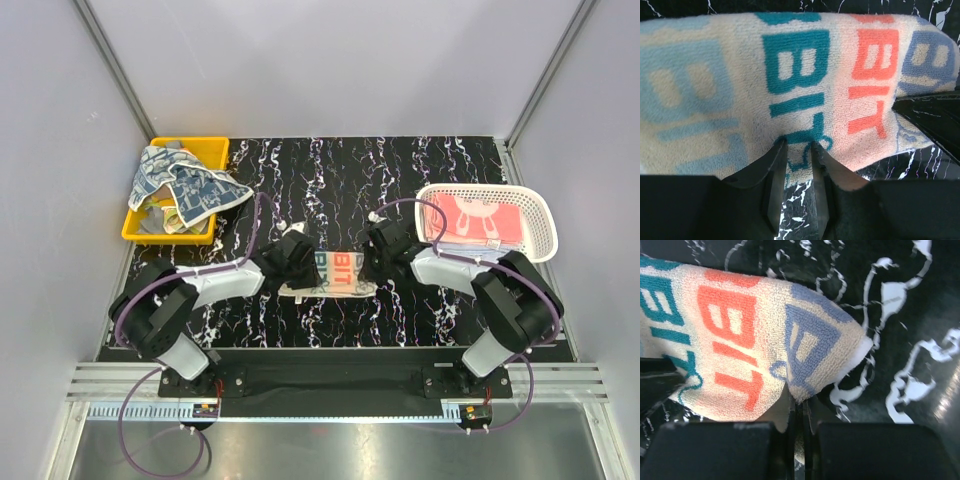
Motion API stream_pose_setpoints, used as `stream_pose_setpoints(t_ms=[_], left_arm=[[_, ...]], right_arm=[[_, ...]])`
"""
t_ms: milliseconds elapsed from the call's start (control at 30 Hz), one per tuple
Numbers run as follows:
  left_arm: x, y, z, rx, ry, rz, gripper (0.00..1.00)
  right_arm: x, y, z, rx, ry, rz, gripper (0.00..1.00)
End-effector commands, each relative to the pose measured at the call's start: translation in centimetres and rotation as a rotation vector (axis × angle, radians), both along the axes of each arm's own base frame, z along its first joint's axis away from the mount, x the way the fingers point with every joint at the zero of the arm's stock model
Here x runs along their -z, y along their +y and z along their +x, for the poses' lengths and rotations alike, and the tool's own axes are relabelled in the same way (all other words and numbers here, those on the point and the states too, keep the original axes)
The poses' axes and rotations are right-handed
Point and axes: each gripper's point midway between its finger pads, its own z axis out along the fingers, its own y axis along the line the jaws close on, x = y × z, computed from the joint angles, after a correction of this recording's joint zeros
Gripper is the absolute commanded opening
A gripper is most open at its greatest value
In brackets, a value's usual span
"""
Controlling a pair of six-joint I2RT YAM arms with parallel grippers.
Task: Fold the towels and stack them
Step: Neatly place the folded towel into the bin
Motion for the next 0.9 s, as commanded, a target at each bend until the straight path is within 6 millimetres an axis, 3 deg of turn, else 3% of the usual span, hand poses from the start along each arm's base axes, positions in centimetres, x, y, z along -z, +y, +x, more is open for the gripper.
stream_pose_setpoints(t_ms=[0,67,100,167,200,333,433,600,867], left_arm=[[-2.5,0.0,-0.1,0.009,-0.043,-0.019,0.31],[-4.9,0.2,0.2,0.006,-0.077,-0.027,0.32],[-7.2,0.2,0.3,0.013,-0.124,-0.051,0.33],[-9.7,0.7,0.2,0.022,-0.156,-0.052,0.33],[-12.0,1.1,0.2,0.028,-0.209,-0.065,0.34],[-15.4,2.5,-1.2,0.064,-0.256,-0.073,0.35],[-16.5,3.3,-2.5,0.094,-0.277,-0.081,0.34],[-15.9,4.2,-4.5,0.162,-0.277,-0.087,0.34],[-15.2,4.1,-6.1,0.260,-0.258,-0.089,0.35]], right_arm=[[-1.4,-2.1,-0.4,0.037,-0.010,-0.110,0.00],[-2.6,-2.8,0.1,0.036,-0.047,-0.152,0.00],[-3.0,-3.5,-0.2,0.035,-0.042,-0.184,0.00],[-5.5,-4.2,1.0,0.048,-0.115,-0.219,0.00],[-7.1,-4.7,1.4,0.057,-0.141,-0.239,0.00],[-11.1,-7.5,3.3,0.100,-0.242,-0.372,0.00],[-13.7,-9.6,4.8,0.126,-0.274,-0.401,0.00],[-17.4,-13.5,7.7,0.192,-0.316,-0.404,0.00],[-20.2,-20.4,10.8,0.300,-0.307,-0.492,0.00]])
